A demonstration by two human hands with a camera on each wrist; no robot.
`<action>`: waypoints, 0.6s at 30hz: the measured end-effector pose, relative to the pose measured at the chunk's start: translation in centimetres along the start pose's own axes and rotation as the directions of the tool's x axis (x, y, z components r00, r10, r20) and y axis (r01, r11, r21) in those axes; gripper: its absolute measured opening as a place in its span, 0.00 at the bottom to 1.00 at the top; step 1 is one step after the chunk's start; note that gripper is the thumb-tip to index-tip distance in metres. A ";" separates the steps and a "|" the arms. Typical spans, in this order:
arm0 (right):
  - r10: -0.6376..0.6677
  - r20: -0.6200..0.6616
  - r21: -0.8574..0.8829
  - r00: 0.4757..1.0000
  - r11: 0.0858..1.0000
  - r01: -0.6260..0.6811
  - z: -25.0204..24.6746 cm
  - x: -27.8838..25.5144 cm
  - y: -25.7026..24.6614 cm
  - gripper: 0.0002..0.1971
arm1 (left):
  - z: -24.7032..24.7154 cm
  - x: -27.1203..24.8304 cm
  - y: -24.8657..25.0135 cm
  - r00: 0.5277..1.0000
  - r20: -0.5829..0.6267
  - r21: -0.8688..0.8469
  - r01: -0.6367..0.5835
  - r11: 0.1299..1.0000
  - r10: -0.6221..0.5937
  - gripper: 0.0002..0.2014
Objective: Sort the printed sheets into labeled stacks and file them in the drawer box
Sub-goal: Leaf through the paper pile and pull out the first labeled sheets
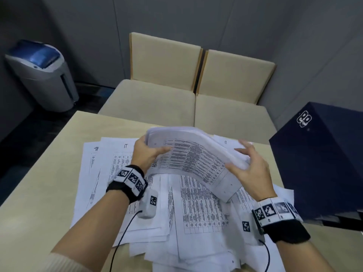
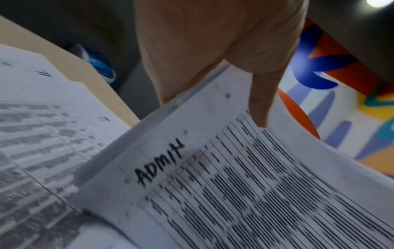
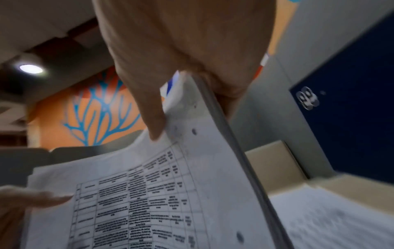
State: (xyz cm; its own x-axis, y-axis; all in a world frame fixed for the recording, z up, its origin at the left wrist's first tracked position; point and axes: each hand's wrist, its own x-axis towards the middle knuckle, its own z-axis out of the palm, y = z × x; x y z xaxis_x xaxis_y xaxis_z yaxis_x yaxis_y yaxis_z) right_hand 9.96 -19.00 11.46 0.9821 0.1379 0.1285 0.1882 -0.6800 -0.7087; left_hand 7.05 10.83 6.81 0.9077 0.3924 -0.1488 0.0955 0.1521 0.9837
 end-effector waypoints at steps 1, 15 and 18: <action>-0.005 0.043 -0.190 0.999 0.982 0.013 0.1 0.4 -0.3 0.31 | 0.6 0.0 -0.1 1.000 0.000 0.008 -0.012 1.000 0.012 0.23; -0.100 0.095 0.011 0.990 0.995 0.100 -0.1 2.4 -6.0 0.10 | 1.6 -1.6 11.1 0.808 -0.021 0.313 -0.554 0.771 0.589 0.34; -0.046 0.030 0.377 0.999 0.925 0.031 -1.4 1.2 -6.8 0.06 | 0.4 -0.9 9.9 0.865 -0.220 0.196 -0.414 0.889 0.452 0.53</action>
State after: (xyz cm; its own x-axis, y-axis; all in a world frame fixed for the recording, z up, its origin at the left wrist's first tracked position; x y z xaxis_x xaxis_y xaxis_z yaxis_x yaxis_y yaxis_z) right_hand 9.89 -15.23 17.39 0.9717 0.1901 0.1400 0.2007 -0.3532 -0.9138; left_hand 7.36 11.66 16.70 0.7379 0.6077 0.2935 -0.2113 -0.2051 0.9557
